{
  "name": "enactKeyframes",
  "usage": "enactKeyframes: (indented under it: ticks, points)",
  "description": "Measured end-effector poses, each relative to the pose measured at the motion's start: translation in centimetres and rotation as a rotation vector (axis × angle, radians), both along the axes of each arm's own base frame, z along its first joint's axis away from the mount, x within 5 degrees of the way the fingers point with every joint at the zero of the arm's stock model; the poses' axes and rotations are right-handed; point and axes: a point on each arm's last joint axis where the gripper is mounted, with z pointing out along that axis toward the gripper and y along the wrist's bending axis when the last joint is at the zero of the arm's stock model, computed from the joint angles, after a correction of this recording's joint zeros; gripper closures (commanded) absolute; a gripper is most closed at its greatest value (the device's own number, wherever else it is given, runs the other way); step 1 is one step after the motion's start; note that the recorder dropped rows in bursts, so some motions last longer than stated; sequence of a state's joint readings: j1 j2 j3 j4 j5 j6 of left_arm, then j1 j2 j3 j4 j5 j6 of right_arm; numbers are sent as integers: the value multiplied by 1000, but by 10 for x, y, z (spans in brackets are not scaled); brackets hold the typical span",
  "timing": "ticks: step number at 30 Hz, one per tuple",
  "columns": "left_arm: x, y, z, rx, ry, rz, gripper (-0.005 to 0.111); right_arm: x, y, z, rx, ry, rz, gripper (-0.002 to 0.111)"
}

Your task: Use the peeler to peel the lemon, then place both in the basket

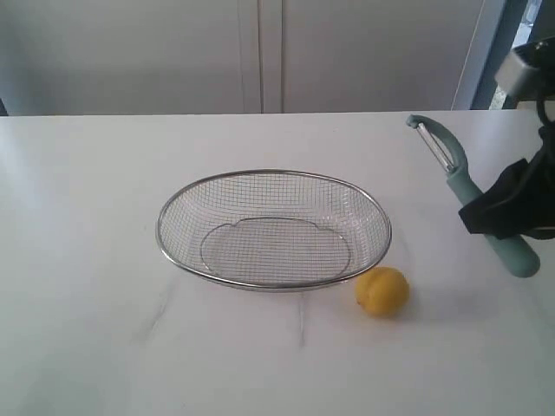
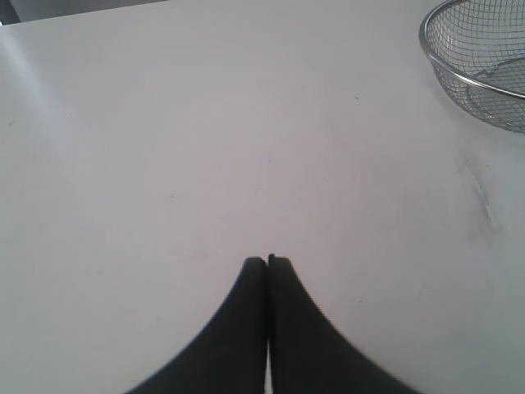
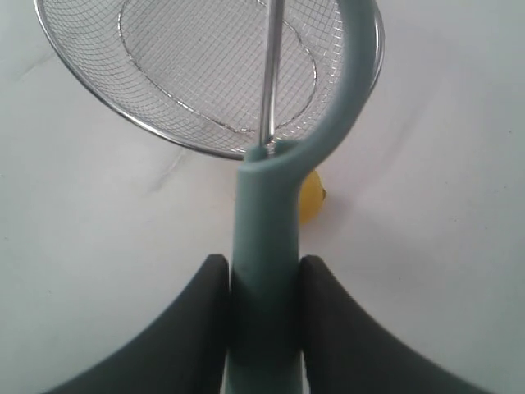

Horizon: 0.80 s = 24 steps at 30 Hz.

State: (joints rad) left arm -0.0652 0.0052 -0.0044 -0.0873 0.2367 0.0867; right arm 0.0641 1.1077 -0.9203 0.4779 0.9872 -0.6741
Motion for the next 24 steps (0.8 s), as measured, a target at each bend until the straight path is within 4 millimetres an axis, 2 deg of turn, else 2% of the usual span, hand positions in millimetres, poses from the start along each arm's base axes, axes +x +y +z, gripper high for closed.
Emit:
enactKeyframes:
  ticks: [2,8,18,24]
  points:
    - [1,0,2,-1,-19,3,107,0,0,0,6,0,-1,108]
    - [6,4,26,-22,-293,46,107,0,1,0,12,1,-1,108]
    - [6,4,31,-26,-348,55,107,0,1,0,12,1,-1,108]
    - [6,6,41,-74,-453,78,107,0,1,1,14,-1,-2,108]
